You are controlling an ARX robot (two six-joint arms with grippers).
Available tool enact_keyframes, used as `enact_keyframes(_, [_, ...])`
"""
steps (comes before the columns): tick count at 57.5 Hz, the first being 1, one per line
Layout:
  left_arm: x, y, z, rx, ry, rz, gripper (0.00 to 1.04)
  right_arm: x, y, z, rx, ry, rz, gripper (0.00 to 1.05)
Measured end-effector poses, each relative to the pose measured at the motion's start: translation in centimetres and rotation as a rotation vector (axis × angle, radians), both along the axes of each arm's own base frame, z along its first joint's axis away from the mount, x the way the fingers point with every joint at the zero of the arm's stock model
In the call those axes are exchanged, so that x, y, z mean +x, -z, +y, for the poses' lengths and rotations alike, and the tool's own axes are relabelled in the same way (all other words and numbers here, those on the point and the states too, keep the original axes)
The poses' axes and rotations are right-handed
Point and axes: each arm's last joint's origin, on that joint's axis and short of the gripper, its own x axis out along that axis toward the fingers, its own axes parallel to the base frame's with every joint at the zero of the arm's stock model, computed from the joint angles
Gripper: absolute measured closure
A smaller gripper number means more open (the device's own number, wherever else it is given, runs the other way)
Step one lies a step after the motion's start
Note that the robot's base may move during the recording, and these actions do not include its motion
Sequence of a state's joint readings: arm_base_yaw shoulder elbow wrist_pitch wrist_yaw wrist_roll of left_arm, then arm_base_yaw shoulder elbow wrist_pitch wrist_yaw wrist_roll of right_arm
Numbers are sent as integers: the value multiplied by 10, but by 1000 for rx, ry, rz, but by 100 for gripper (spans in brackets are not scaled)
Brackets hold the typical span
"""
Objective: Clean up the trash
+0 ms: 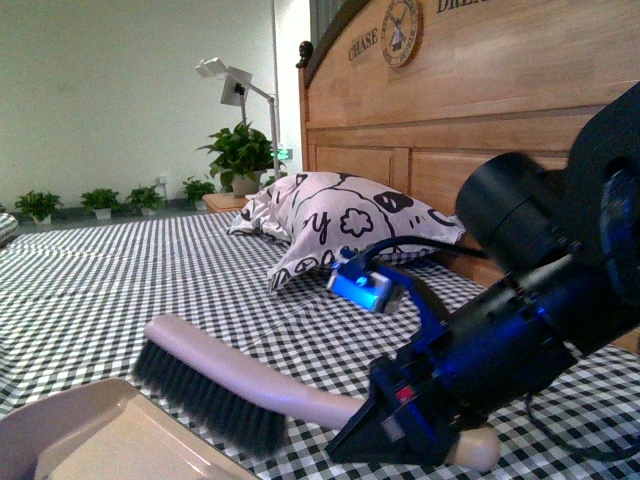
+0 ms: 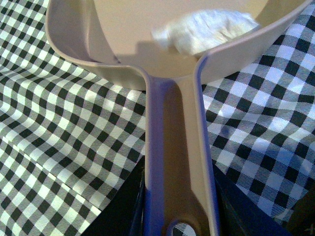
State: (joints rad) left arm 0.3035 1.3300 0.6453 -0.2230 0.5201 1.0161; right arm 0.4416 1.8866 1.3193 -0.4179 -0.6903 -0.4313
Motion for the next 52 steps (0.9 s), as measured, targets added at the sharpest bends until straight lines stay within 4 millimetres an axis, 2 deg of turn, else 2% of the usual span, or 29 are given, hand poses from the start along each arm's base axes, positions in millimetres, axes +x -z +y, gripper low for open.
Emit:
enact_keyframes(10, [0, 0, 0, 1, 1, -1, 77, 15, -12, -34, 3, 115, -120, 85])
enact_keyframes(19, [0, 0, 0, 1, 1, 0, 77, 41, -25, -61, 6, 386, -313, 85])
enact_keyframes(27, [0, 0, 0, 1, 1, -1, 77, 45, -41, -83, 85, 564, -366, 85])
enact_keyframes(30, [0, 0, 0, -3, -6, -3, 77, 41, -50, -95, 123, 629, -371, 85])
enact_keyframes(36, [1, 1, 1, -68, -128, -182, 77, 27, -67, -116, 193, 729, -352, 85])
enact_keyframes(43, [4, -23, 7, -246, -327, -336, 77, 2, -82, -135, 249, 767, -321, 85])
enact_keyframes(52, [-2, -39, 9, -366, -443, -374, 77, -34, -100, -148, 324, 723, -292, 85])
